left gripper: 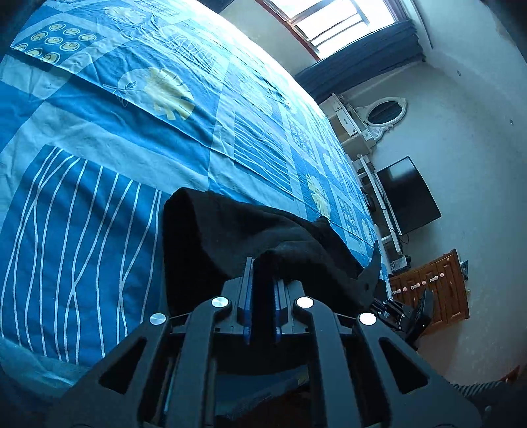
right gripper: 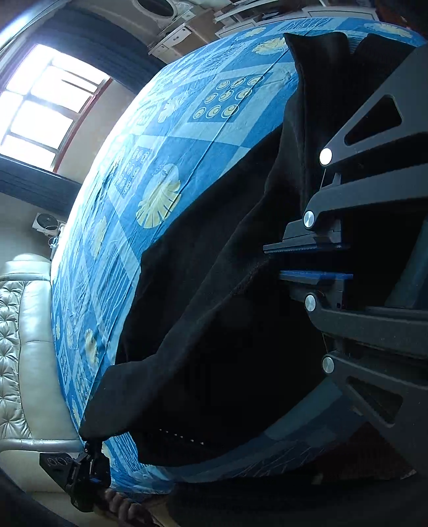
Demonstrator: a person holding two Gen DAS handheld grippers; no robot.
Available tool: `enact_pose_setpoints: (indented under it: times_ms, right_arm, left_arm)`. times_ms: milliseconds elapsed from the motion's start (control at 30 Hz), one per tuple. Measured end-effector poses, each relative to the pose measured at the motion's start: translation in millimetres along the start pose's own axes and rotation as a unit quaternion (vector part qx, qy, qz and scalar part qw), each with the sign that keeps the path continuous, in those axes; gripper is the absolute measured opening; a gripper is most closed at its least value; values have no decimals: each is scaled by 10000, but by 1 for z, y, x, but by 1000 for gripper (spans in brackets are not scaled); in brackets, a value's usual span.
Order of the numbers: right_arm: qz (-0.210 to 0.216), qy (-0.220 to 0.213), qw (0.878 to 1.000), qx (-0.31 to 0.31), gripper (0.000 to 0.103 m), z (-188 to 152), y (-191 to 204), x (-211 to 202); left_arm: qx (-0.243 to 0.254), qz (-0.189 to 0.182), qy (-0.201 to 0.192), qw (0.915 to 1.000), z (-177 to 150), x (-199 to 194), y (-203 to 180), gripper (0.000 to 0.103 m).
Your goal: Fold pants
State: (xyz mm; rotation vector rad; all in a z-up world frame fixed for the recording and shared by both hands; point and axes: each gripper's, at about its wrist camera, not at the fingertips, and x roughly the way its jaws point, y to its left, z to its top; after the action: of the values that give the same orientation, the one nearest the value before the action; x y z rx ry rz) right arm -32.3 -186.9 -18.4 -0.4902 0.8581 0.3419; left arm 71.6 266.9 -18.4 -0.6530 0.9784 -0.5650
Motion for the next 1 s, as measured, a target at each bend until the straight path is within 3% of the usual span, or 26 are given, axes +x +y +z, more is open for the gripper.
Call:
enact_pose_setpoints:
  times_ms: [200,333,367,467,533,667,767,867,1000]
  right_arm:
    - [73,197,9998,26,10,-23,15,4]
    - [146,204,9996,151,15,-28,16,1]
    - [158,199,9995,202,15,-27,15,-1]
    - [332,236,9982,433,28,-27,10,-6]
    - [415,239,9972,566,35,-28,9,-13]
    - [843,277,9887,1212,36,-32,-4,-23]
    - [1500,300,9637,2188,36,-37,-21,-22]
    - [2235,356,9218,3149,36,-47,-32,-12]
    - [2793,453,8725,3983,36,-60,-32,1]
  left_arm:
    - [-174,35,83,9998,-22,-2,13,16]
    - [-423,72,128,9990,-37,-11,18,43]
    - [-527,74,132,9985,-41,-13,19,48]
    - [-892,-132,114,9959,-55,-20,23,58]
    - [-1153,-242,47,9930,-64,-25,25,60]
    - [-1340,-282,-117,9905,-76,-29,16,64]
    - [-1468,-350,-146,9884,-80,-19,6,67]
    - [-1493,-262,-102,9884,-82,-2,-4,67]
    - [-1322,23,-107,9912,-77,15,-14,67]
